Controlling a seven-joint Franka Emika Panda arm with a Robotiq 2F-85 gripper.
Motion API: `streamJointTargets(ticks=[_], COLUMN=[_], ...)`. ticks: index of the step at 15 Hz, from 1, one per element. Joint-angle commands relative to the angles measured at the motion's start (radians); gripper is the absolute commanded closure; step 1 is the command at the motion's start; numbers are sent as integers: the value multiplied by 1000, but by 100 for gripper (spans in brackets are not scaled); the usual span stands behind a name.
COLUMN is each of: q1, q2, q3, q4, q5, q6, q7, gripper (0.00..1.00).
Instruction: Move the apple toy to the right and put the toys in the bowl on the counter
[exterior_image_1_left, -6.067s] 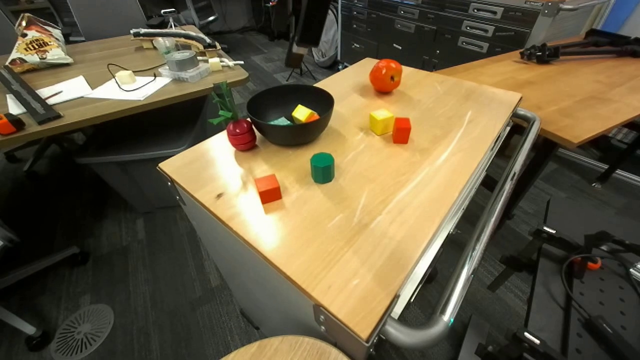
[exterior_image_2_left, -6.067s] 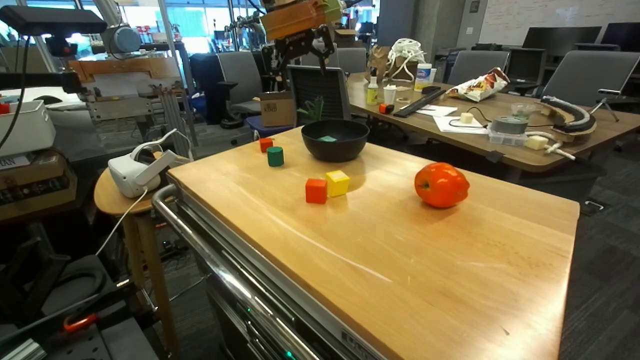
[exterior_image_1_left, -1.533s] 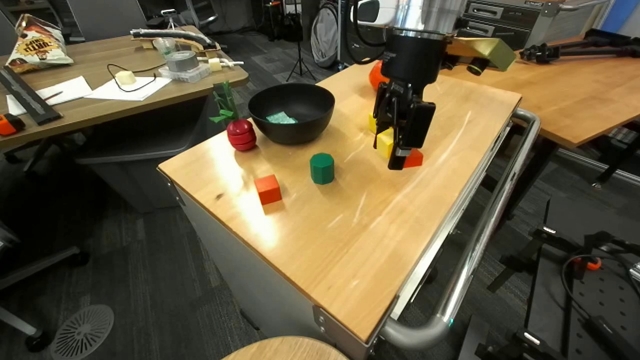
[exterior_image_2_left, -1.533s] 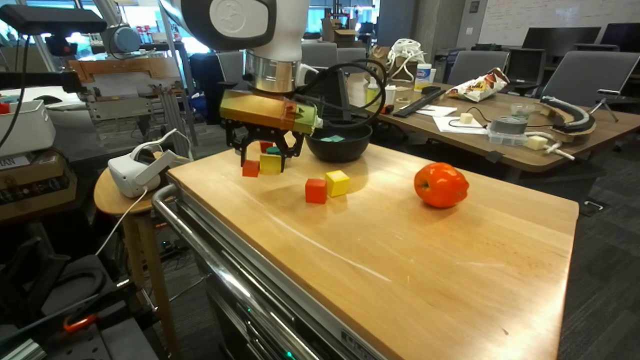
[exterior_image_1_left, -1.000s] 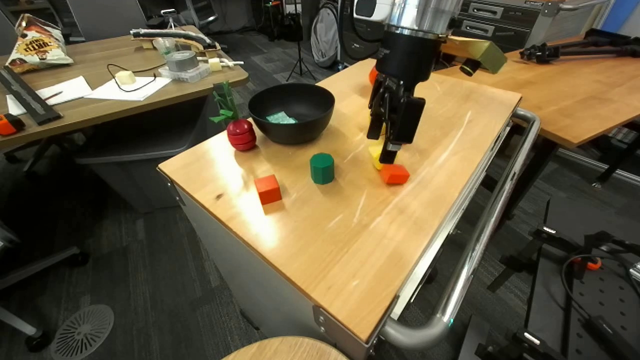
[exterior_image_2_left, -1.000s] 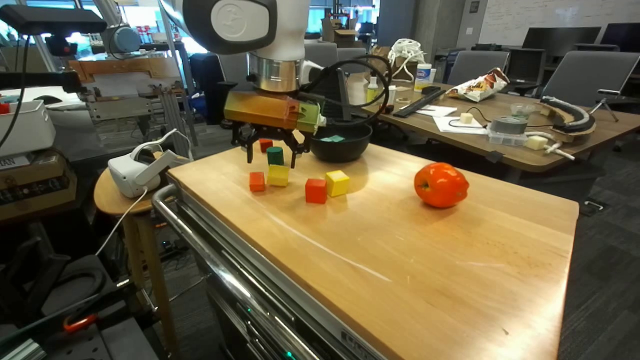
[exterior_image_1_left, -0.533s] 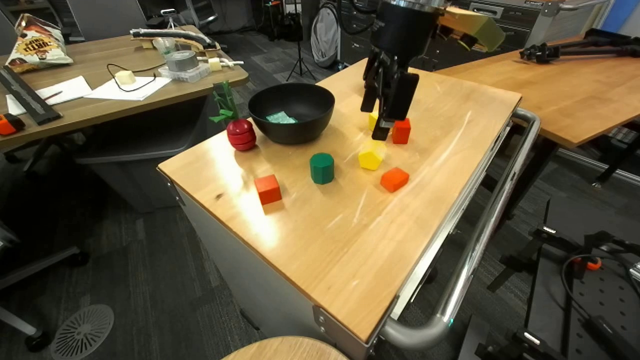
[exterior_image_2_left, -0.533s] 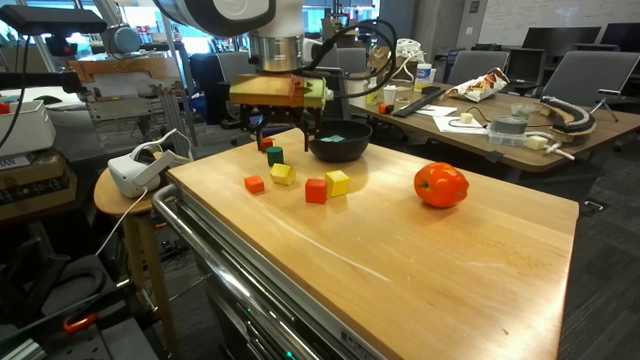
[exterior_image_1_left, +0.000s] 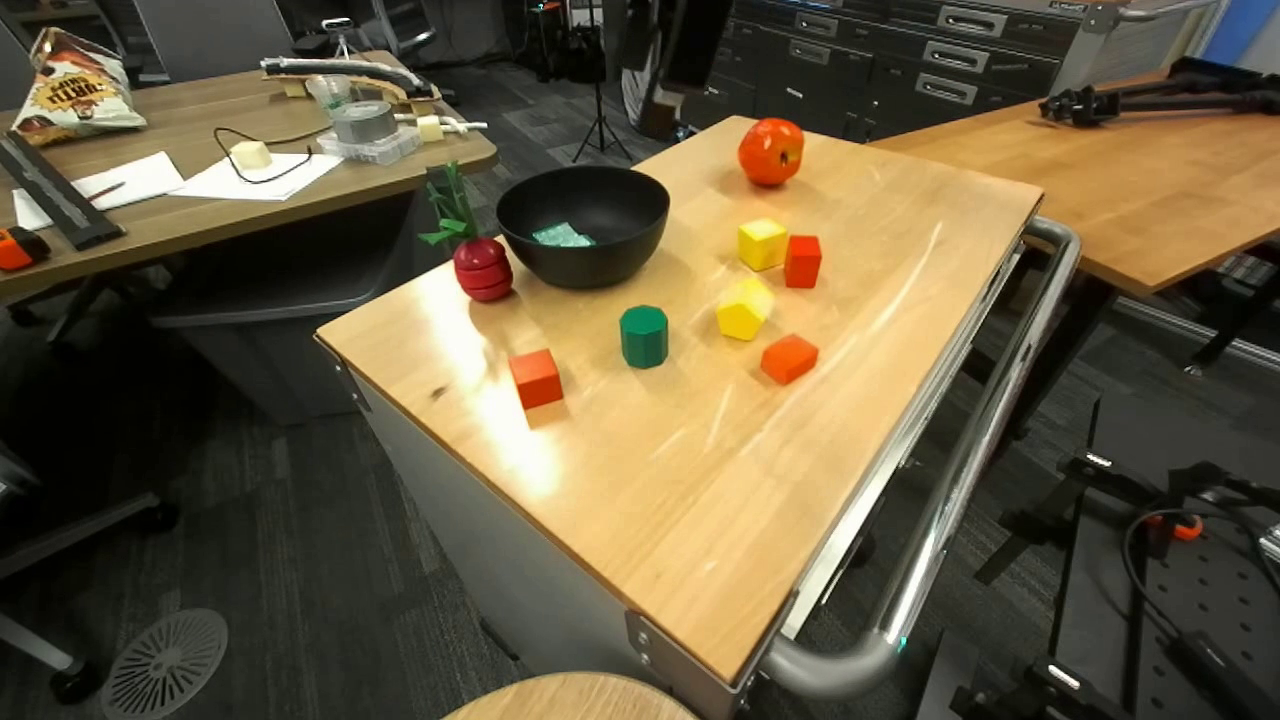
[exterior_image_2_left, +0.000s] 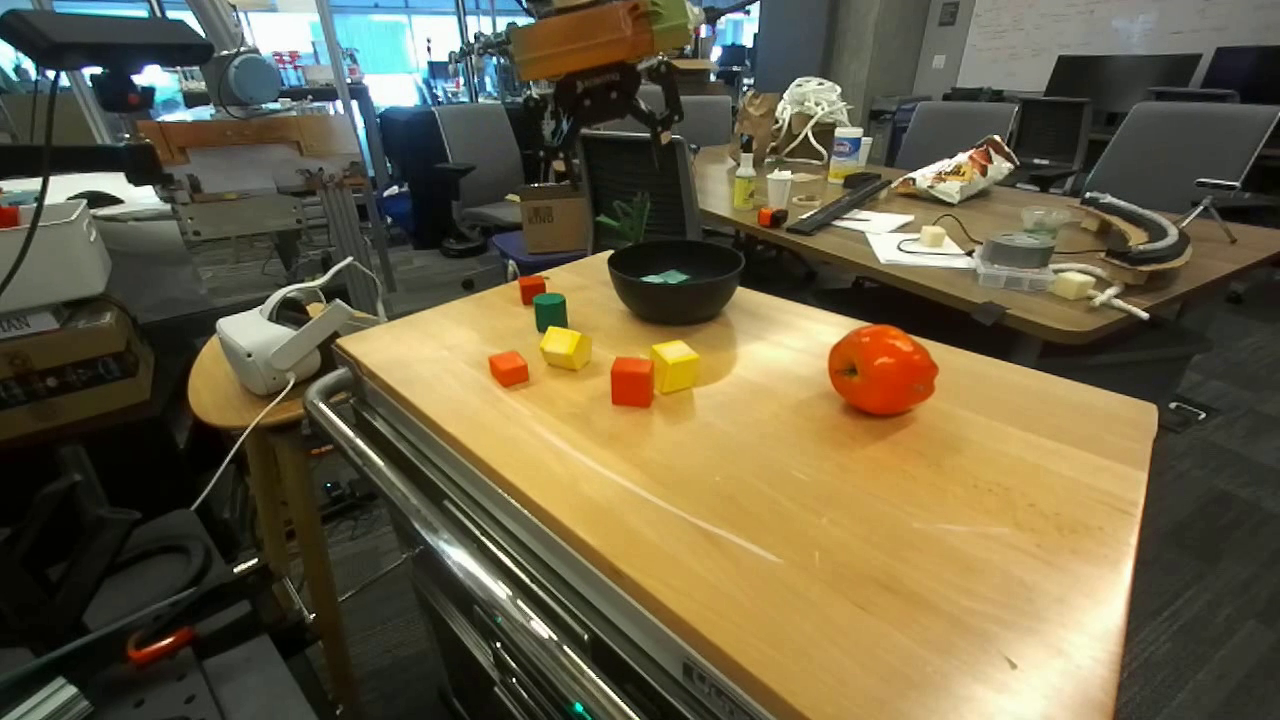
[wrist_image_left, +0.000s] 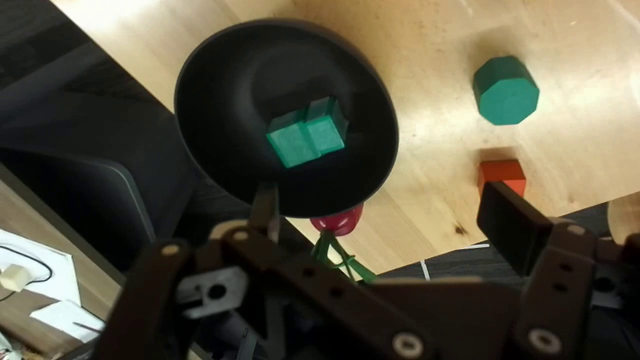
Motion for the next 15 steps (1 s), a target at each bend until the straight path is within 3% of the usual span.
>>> streamJointTargets(ticks=[1, 9, 10, 15], q1=[2, -38, -37, -42], q2=[170, 482, 401, 475], q3=[4, 19, 20, 22], q4=[232, 632, 501, 593], q5=[-16, -57, -47, -54], q6=[-100, -359, -290, -328], q7=[-36, -145, -110, -127], gripper=[0, 0, 0, 0])
